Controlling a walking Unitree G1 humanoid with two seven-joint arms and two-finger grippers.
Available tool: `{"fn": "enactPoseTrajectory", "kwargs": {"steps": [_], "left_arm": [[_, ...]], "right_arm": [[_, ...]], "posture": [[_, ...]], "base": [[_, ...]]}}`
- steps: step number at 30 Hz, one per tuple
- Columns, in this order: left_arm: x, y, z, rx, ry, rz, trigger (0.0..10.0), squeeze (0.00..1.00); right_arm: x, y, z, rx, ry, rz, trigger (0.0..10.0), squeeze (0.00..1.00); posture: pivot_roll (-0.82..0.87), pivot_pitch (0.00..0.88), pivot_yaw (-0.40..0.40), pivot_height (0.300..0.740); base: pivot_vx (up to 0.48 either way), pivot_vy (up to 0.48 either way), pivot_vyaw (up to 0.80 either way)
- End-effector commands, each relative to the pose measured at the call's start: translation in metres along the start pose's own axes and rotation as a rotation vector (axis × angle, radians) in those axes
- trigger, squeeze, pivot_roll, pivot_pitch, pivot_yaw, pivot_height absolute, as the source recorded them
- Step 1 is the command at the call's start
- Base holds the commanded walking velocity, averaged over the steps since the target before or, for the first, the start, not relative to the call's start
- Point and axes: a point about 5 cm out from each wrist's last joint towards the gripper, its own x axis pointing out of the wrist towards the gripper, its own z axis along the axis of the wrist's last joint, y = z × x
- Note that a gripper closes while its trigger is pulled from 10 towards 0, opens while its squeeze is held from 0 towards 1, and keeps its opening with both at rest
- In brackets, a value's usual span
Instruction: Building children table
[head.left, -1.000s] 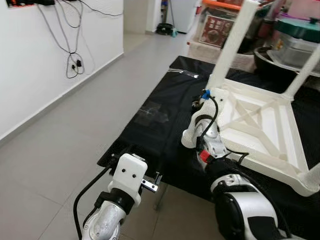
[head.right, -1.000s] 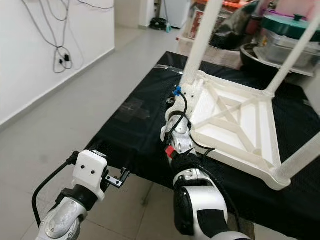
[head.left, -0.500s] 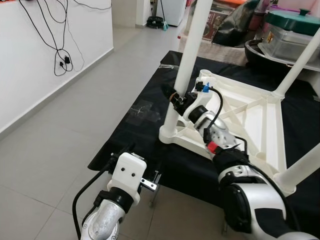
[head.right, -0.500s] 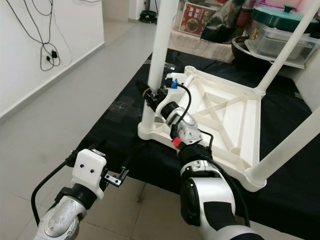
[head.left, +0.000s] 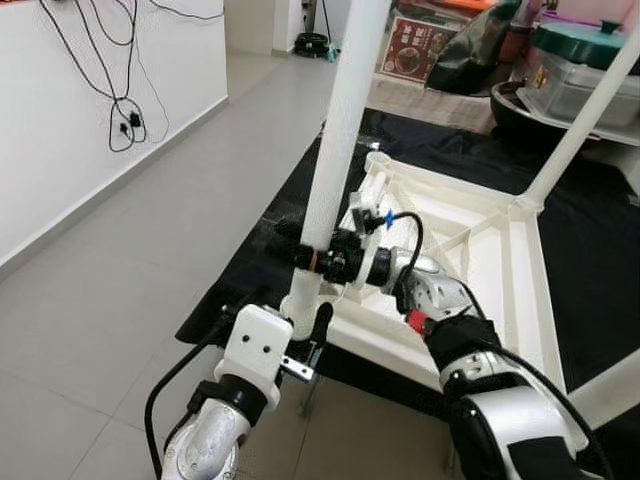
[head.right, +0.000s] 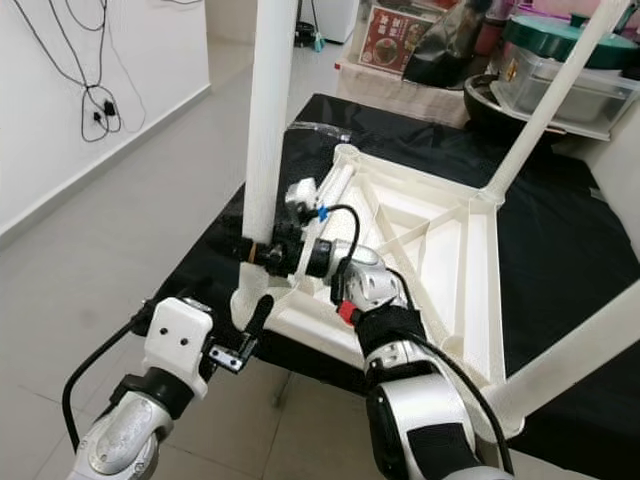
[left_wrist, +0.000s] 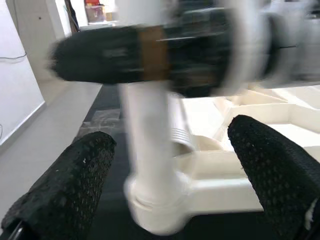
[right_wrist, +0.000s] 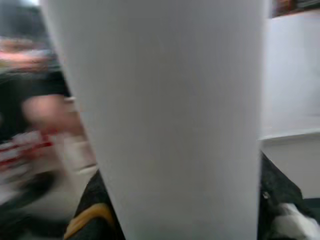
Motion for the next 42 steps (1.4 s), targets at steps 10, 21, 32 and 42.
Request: {"fn": "enactPoseTrajectory", "kwargs": {"steps": [10, 21, 32, 42], "left_arm": [[-0.001, -0.003, -0.006, 0.007, 0.025, -0.006, 10.0, 0.0], [-0.001, -0.004, -0.006, 0.003, 0.028, -0.012, 10.0, 0.0], [-0.001, -0.003, -0.005, 0.003, 0.025, -0.008, 10.0, 0.0], [0.0, -0.003, -0.005, 0.004, 0.026, -0.008, 10.0, 0.0]], "right_arm": [[-0.066, -0.068, 0.001, -0.08, 0.06, -1.105, 0.0, 0.0], [-0.068, -0.056, -0.013, -0.003, -0.022, -1.436, 0.0, 0.0], [-0.028, -0.043, 0.013, -0.059, -0.192, -0.965, 10.0, 0.0], [-0.021, -0.029, 0.006, 0.094, -0.111, -0.354, 10.0, 0.0]], "posture": [[0.11, 0.037, -0.132, 0.74], [0.1, 0.049, -0.13, 0.74], [0.1, 0.061, -0.128, 0.74], [0.1, 0.069, -0.132, 0.74]], "base": [[0.0, 0.0, 0.0], [0.0, 0.0, 0.0], [0.0, 0.0, 0.0], [0.0, 0.0, 0.0]]}}
